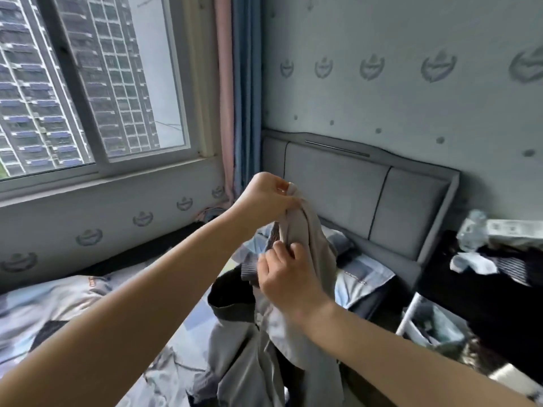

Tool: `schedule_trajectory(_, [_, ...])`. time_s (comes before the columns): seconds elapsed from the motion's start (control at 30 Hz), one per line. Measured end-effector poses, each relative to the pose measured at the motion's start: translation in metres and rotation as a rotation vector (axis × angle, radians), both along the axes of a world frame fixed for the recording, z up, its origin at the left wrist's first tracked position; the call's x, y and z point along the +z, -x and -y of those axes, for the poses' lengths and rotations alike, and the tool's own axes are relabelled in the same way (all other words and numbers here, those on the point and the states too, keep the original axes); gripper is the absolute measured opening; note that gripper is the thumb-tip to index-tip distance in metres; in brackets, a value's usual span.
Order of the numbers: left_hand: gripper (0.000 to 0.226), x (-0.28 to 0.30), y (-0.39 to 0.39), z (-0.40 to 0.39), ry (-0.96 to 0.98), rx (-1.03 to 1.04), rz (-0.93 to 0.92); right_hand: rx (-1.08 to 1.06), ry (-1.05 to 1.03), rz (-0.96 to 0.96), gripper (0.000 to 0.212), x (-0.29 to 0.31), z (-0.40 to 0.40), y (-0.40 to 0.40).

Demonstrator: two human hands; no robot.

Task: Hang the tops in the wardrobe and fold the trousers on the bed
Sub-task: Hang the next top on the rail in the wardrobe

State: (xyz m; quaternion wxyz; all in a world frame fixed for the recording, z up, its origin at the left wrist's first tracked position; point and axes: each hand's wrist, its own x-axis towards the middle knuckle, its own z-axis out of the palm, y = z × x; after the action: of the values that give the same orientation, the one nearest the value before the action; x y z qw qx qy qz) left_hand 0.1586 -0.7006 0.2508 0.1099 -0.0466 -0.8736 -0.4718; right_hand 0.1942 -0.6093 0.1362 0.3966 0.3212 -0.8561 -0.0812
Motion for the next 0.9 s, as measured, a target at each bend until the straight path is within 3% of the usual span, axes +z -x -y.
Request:
schedule_trajectory(0.03, [0.01,-0.002,0.002,-0.014,-0.005,-0.034,0.008,-0.018,0.009,0.044,0.014,0.003,-0.018,-0.003])
schedule_trajectory(0.1, [0.022,-0.012,0.007,-0.042,-0.074,-0.145,0.034,-0.022,0.095,0.201,0.018,0.01,-0.058,-0.015])
schedule_trajectory(0.17, [0.033,-0.024,0.009,-0.066,-0.259,-0.299,0.162,-0.029,0.229,0.332,0.018,0.021,-0.1,-0.026])
schedule_trajectory(0.23, [0.04,-0.041,0.011,-0.08,-0.309,-0.451,0.304,-0.05,0.389,0.365,0.019,0.033,-0.142,-0.027])
schedule_trajectory(0.3, [0.037,-0.057,0.009,-0.101,-0.208,-0.553,0.383,-0.035,0.596,0.424,0.017,0.045,-0.191,-0.026])
schedule_trajectory(0.4, [0.041,-0.076,0.002,-0.133,0.087,-0.537,0.284,0.059,0.832,0.486,0.011,0.061,-0.245,-0.03])
schedule_trajectory(0.67, [0.025,-0.109,0.009,-0.243,0.549,-0.643,0.276,0.104,1.119,0.371,0.013,0.086,-0.367,-0.065])
schedule_trajectory(0.73, [0.019,-0.114,0.011,-0.266,0.503,-0.638,0.428,0.092,1.175,0.371,0.014,0.089,-0.392,-0.073])
schedule_trajectory(0.8, [0.028,-0.115,0.01,-0.297,0.448,-0.636,0.587,0.06,1.227,0.369,0.015,0.088,-0.423,-0.087])
schedule_trajectory(0.9, [0.025,-0.111,0.003,-0.342,0.209,-0.55,0.628,-0.015,1.304,0.392,0.017,0.087,-0.464,-0.108])
